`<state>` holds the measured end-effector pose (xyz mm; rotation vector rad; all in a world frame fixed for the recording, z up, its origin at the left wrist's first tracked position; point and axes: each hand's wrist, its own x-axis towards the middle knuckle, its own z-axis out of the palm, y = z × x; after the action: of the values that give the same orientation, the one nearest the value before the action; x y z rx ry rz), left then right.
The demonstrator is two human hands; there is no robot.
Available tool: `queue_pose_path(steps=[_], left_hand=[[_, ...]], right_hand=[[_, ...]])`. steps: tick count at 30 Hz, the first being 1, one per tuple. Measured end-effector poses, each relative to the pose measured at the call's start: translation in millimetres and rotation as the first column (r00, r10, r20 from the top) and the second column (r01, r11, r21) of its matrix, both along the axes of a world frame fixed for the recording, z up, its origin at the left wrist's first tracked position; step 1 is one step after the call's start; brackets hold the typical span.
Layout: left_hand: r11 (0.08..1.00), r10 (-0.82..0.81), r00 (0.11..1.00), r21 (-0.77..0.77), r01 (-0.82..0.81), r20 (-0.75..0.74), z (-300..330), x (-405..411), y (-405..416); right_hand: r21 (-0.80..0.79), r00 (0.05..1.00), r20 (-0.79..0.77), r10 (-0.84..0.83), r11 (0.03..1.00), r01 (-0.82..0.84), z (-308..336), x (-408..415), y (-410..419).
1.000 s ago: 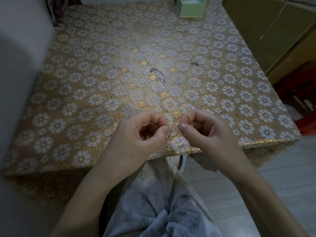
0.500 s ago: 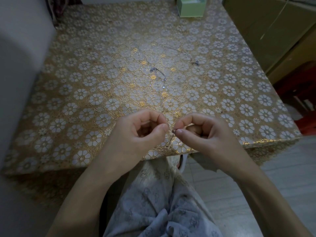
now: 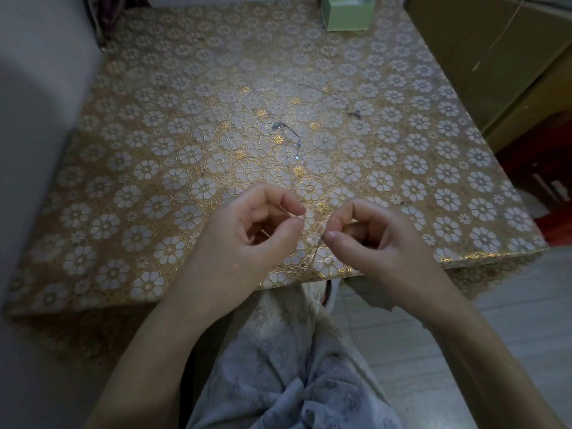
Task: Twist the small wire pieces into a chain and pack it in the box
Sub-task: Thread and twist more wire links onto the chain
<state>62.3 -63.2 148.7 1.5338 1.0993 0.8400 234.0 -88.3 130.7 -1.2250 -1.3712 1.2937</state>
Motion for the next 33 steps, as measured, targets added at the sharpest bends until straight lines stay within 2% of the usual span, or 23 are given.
queue_pose_path(steps=[2, 7, 12, 16, 26, 33], left_hand=[[0.999, 0.011, 1.000, 0.031, -0.010, -0.030, 0.2, 1.4, 0.1], [0.981, -0.010, 0.975, 0.186, 0.052, -0.222, -7.5, 0.2, 0.1], [0.960, 0.022, 0.961, 0.274, 0.057, -0.276, -8.4, 4.2, -3.8], [0.970, 0.080, 0.973, 0.243, -0.026, -0.215, -8.9, 3.9, -2.9], [0.991, -0.020, 0.978, 0.127, 0.047, -0.208, -3.1, 6.5, -1.6], [0.988, -0.043, 0.976, 0.139, 0.074, -0.214, -0.3, 6.0, -0.2]], right_hand=[[-0.007, 1.000, -0.003, -0.001, 1.000, 0.001, 0.0, 0.0, -0.1], [0.000, 1.000, -0.001, -0.022, 1.000, 0.022, 0.3, -0.3, 0.3], [0.021, 1.000, -0.004, -0.027, 0.999, 0.027, 0.8, -1.9, 1.6], [0.019, 0.999, -0.022, -0.030, 0.999, 0.030, 2.1, -0.7, 2.0], [-0.071, 0.994, -0.108, 0.009, 0.997, -0.016, 3.9, 3.1, 2.4], [-0.083, 0.993, -0.111, 0.031, 0.996, -0.041, 4.2, 4.4, 2.6]])
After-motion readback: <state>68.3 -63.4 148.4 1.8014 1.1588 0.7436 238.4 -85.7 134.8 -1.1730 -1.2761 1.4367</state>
